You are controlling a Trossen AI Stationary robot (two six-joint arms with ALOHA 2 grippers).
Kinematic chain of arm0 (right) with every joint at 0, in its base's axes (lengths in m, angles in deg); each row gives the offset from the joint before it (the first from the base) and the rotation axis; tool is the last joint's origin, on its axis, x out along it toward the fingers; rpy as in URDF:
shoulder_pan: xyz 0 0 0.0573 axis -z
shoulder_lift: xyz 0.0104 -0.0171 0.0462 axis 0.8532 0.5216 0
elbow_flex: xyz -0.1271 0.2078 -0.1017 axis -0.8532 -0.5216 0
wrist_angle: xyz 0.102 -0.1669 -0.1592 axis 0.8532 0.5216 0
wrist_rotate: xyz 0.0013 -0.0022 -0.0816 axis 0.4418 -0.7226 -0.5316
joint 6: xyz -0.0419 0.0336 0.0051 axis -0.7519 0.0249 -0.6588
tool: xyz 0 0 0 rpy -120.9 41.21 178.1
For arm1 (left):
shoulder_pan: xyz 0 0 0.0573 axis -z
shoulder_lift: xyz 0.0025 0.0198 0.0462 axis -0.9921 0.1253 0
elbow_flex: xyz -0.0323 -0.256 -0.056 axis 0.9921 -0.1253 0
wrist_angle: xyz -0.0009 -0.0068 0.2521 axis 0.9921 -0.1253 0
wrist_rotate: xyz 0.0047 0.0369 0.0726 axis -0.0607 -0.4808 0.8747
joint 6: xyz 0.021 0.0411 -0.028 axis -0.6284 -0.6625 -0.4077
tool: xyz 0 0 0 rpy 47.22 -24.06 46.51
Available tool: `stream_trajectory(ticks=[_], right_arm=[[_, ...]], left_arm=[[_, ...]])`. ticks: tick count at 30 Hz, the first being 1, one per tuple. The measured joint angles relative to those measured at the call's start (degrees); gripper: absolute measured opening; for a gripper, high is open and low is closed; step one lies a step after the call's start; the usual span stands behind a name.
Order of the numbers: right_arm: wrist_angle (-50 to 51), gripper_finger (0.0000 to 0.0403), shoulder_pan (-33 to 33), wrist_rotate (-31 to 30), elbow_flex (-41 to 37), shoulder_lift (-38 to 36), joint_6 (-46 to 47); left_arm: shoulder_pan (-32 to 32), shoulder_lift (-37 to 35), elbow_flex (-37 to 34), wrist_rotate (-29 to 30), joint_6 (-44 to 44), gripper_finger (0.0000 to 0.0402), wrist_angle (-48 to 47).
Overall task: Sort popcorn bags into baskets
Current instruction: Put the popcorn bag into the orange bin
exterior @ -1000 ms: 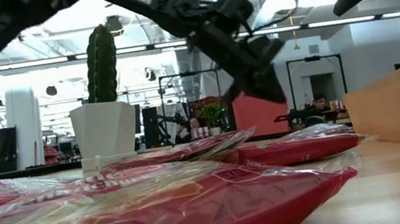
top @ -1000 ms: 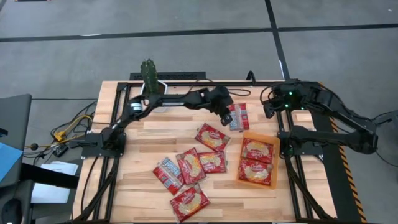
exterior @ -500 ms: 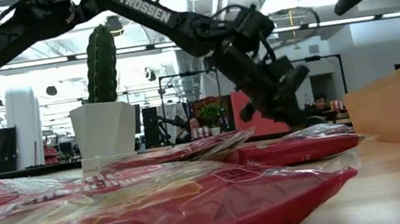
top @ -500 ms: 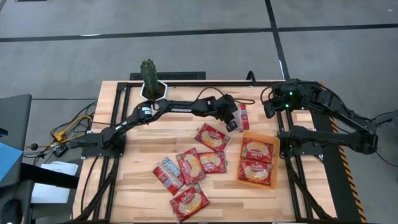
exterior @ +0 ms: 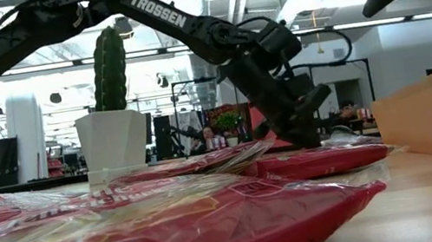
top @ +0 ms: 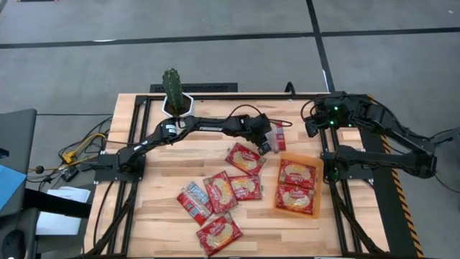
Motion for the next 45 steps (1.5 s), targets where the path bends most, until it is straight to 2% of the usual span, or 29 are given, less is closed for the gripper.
stream_trajectory(ticks=[7, 15, 24, 29, 36, 39, 45], right_arm=[[-0.2, 0.0054, 0.0, -0.2, -1.1, 0.2, 3.5], [-3.6, 0.0059, 0.0, 1.2, -10.4, 2.2, 10.3], [-18.6, 0.0101, 0.0, 3.8, -19.8, 2.8, 14.3], [-19.5, 0.0124, 0.0, 4.2, -21.2, 3.5, 14.6], [-21.2, 0.0148, 0.0, 4.1, -21.4, 4.3, 14.5], [-22.0, 0.0155, 0.0, 3.6, -21.4, 4.2, 13.9], [-24.9, 0.0156, -0.4, 3.7, -21.4, 5.0, 13.6]], left_arm=[[0.0, -0.7, 0.3, 0.0, 6.3, 0.0, -16.3], [0.0, -0.6, 0.3, -2.2, 8.7, 0.0, -19.0], [0.0, -1.9, 0.1, -2.7, 8.6, 0.0, -25.0], [-0.2, -3.1, -0.1, -1.5, 7.7, 0.0, -30.0], [-0.7, -6.7, -0.6, -0.8, 7.5, 0.0, -32.9], [-0.8, -10.4, -0.7, -0.8, 7.6, 0.0, -35.0], [-0.4, -18.5, -0.5, -0.8, 8.0, 0.0, -32.0]])
